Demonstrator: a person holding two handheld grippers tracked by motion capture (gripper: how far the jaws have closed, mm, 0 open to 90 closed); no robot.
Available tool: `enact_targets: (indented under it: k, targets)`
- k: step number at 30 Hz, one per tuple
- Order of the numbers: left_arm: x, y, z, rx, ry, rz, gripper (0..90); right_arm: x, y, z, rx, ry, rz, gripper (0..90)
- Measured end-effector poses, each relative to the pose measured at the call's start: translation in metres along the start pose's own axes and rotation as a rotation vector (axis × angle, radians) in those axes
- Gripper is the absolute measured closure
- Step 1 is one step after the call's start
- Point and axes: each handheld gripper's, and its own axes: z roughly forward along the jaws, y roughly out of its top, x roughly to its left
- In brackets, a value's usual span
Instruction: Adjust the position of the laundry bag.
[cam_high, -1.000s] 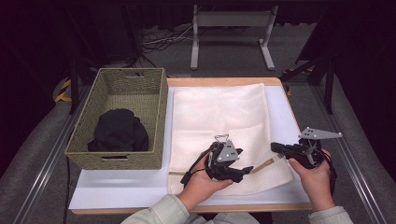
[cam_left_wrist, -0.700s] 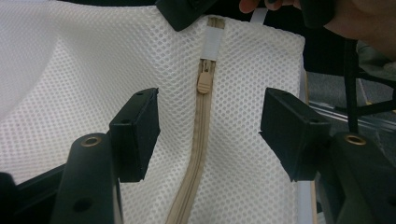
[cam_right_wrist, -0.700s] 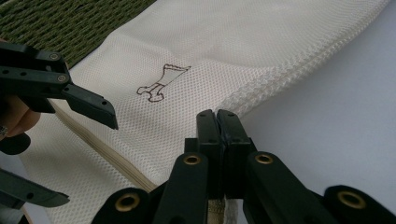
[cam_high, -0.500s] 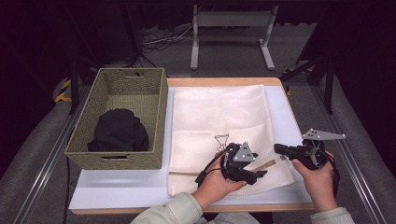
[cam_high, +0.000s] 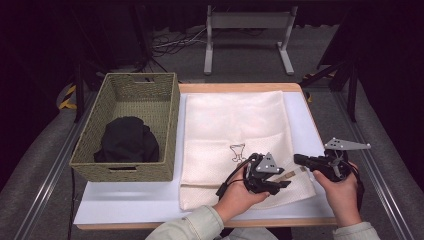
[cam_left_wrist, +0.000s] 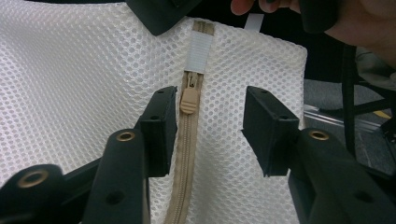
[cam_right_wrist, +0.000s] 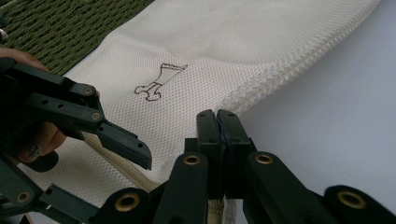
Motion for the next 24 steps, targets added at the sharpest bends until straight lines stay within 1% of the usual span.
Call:
enact_targets:
  k: [2, 3, 5, 9, 11, 13, 19, 23, 24]
  targets:
    - [0.000, 0.000, 0.002, -0.001, 0.005, 0.002, 59.5, 0.000, 0.000, 0.000, 0.000, 0.000, 0.002, 88.7]
    - [0.000, 0.000, 0.003, 0.002, 0.008, -0.003, 59.5, 0.000, 0.000, 0.000, -0.001, 0.000, 0.000, 88.7]
    - [0.000, 0.001, 0.006, 0.001, 0.008, 0.003, 61.3, 0.000, 0.000, 0.000, -0.001, 0.001, -0.001, 88.7]
    - [0.000, 0.002, 0.009, 0.001, 0.008, 0.012, 61.9, 0.000, 0.000, 0.000, -0.001, 0.001, 0.001, 88.7]
    - [0.001, 0.002, 0.012, -0.003, 0.002, 0.014, 61.1, 0.000, 0.000, 0.000, -0.001, 0.004, 0.001, 88.7]
    - [0.001, 0.002, 0.016, -0.001, 0.003, 0.028, 59.2, 0.000, 0.000, 0.000, -0.001, 0.005, 0.003, 88.7]
    - [0.000, 0.003, 0.020, -0.002, -0.006, 0.041, 57.9, 0.000, -0.001, 0.000, -0.002, 0.010, 0.005, 88.7]
    - [-0.001, 0.003, 0.023, 0.004, -0.017, 0.049, 57.2, 0.000, -0.001, 0.001, -0.002, 0.011, 0.003, 88.7]
    - [0.000, 0.003, 0.024, 0.012, -0.015, 0.058, 56.5, 0.000, -0.001, 0.001, -0.002, 0.013, 0.004, 88.7]
